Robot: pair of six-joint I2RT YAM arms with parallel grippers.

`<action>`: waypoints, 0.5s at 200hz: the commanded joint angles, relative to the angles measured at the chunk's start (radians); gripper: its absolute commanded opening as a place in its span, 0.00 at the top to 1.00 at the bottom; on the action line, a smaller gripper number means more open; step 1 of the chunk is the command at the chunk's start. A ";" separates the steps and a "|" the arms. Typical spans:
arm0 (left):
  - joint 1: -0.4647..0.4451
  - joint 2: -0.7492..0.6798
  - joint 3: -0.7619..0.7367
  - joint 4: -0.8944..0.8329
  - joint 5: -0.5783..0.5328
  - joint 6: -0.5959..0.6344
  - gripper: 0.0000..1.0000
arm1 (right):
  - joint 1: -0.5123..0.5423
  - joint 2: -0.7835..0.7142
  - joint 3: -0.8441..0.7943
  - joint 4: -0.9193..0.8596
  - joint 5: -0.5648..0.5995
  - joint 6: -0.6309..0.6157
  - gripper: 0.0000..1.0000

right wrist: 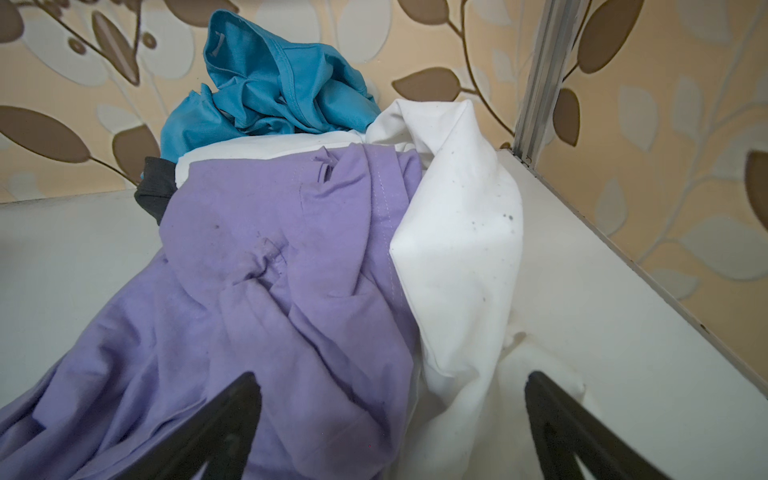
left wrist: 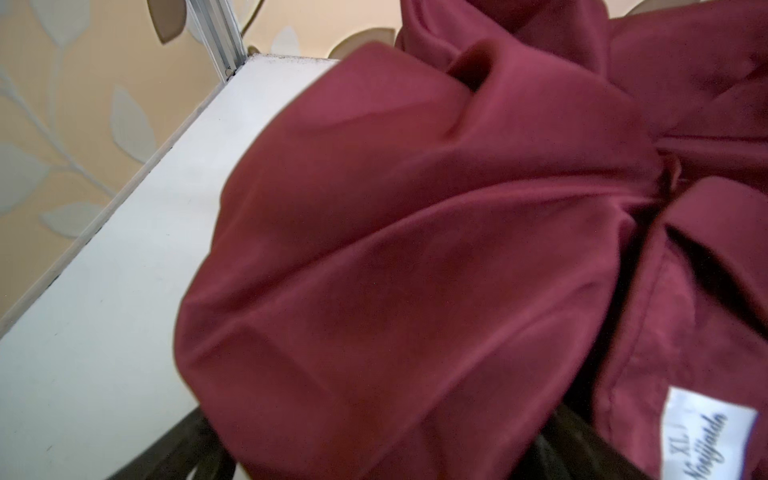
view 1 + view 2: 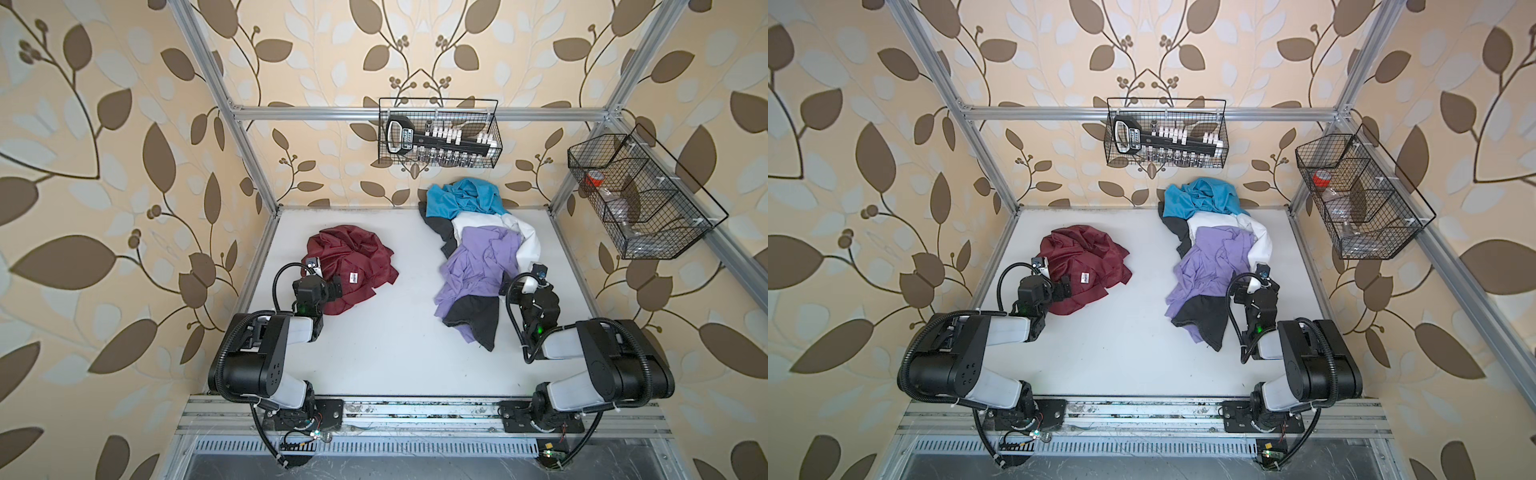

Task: Pick out a specific cloth from the pile

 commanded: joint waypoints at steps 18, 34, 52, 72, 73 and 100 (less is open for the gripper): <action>0.004 0.002 0.016 -0.006 0.014 -0.006 0.01 | -0.003 0.002 0.015 0.010 -0.015 -0.010 0.00; 0.004 0.000 0.016 -0.007 0.015 -0.006 0.01 | -0.003 0.002 0.014 0.009 -0.016 -0.010 0.00; 0.004 0.000 0.016 -0.007 0.015 -0.006 0.01 | -0.002 0.002 0.015 0.009 -0.015 -0.010 0.00; 0.004 0.000 0.016 -0.007 0.014 -0.006 0.01 | -0.002 0.006 0.021 0.004 -0.037 -0.019 0.00; 0.004 0.000 0.016 -0.007 0.014 -0.005 0.01 | -0.003 0.005 0.022 0.003 -0.040 -0.020 0.00; 0.003 0.000 0.016 -0.007 0.015 -0.005 0.01 | -0.002 0.004 0.021 -0.001 -0.052 -0.027 0.00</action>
